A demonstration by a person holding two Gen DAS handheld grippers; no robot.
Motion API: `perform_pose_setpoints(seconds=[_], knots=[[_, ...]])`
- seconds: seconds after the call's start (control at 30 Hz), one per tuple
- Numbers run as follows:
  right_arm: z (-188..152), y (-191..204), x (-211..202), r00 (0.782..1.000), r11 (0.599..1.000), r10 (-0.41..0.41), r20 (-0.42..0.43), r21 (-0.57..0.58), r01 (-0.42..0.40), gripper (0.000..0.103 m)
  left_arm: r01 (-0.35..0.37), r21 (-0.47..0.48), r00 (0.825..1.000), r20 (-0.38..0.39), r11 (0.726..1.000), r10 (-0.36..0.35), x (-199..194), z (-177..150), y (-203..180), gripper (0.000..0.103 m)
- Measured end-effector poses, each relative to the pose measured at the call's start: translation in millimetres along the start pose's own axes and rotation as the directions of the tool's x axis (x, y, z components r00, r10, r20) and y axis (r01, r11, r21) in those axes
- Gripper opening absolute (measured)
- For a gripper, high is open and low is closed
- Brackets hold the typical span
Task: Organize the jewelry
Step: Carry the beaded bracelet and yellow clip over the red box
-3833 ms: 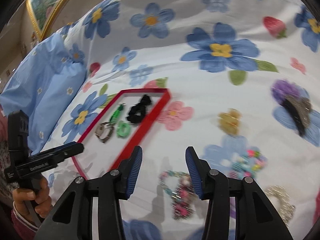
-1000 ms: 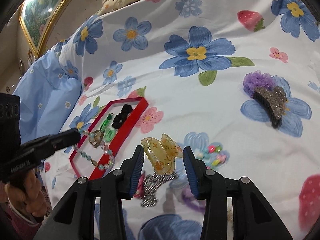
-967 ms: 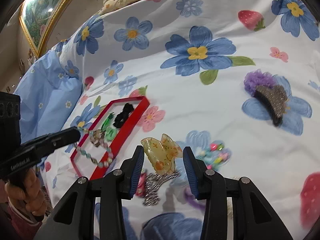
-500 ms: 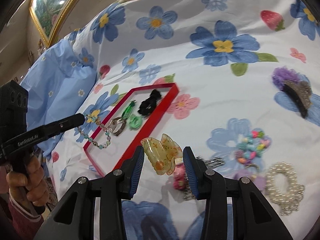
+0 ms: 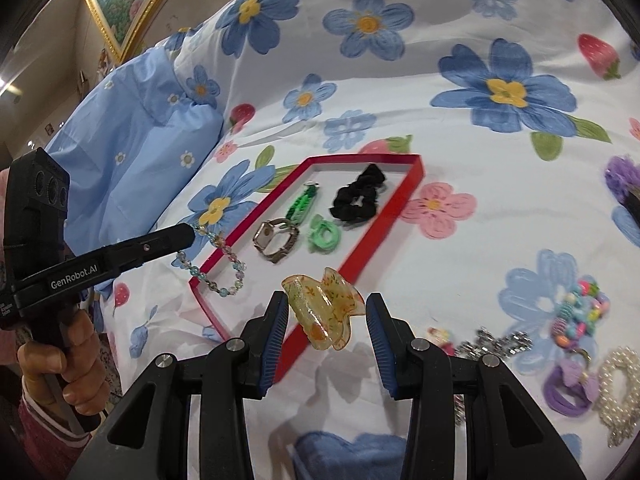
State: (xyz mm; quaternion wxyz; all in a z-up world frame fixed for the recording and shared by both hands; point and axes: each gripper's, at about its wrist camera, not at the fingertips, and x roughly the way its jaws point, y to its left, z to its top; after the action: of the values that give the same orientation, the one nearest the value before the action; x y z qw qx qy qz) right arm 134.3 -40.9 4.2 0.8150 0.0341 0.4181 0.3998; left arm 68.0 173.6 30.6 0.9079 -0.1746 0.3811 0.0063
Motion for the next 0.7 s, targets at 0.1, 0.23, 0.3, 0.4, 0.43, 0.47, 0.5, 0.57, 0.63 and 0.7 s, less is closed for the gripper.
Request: perform_pose_setpoints(seconds=[0.1, 0.23, 0.3, 0.4, 0.43, 0.47, 0.5, 0.57, 0.63, 0.7], knots=[[4, 8, 9, 1.0, 1.0, 0.007, -0.007, -0.012, -0.007, 0.041, -0.009, -0.018, 1.0, -0.001, 1.0, 0.009, 1, 0, 9, 0.006], [9, 16, 22, 1.0, 0.999, 0.015, -0.022, -0.028, -0.015, 0.041, -0.016, -0.037, 1.0, -0.004, 0.999, 0.016, 4, -1, 21, 0.006], [12, 20, 28, 0.999, 0.999, 0.019, -0.028, -0.036, -0.02, 0.041, -0.017, -0.048, 1.0, -0.01, 0.999, 0.017, 7, 0, 26, 0.006], [16, 26, 37, 0.999, 0.999, 0.021, -0.038, -0.049, -0.023, 0.041, -0.021, -0.054, 1.0, -0.022, 0.998, 0.02, 13, 0, 32, 0.006], [17, 27, 40, 0.999, 0.998, 0.021, -0.042, -0.052, -0.024, 0.041, -0.019, -0.055, 1.0, -0.024, 0.998, 0.018, 15, 1, 33, 0.006], [18, 28, 44, 0.999, 0.998, 0.021, -0.047, -0.054, -0.024, 0.041, -0.017, -0.059, 1.0, -0.027, 0.998, 0.016, 17, 1, 35, 0.006], [19, 28, 47, 0.998, 0.998, 0.022, -0.051, -0.055, -0.024, 0.041, -0.018, -0.061, 0.999, -0.028, 0.998, 0.016, 19, 1, 37, 0.006], [20, 29, 55, 0.998, 0.998, 0.02, -0.063, -0.057, -0.023, 0.041, -0.019, -0.068, 0.999, -0.033, 0.998, 0.017, 24, 2, 41, 0.006], [22, 29, 63, 0.997, 0.998, 0.017, -0.077, -0.059, -0.021, 0.041, -0.022, -0.073, 0.999, -0.037, 0.997, 0.019, 28, 3, 45, 0.006], [24, 30, 70, 0.996, 0.998, 0.014, -0.087, -0.067, -0.02, 0.041, -0.024, -0.079, 0.999, -0.043, 0.997, 0.021, 33, 3, 50, 0.006]])
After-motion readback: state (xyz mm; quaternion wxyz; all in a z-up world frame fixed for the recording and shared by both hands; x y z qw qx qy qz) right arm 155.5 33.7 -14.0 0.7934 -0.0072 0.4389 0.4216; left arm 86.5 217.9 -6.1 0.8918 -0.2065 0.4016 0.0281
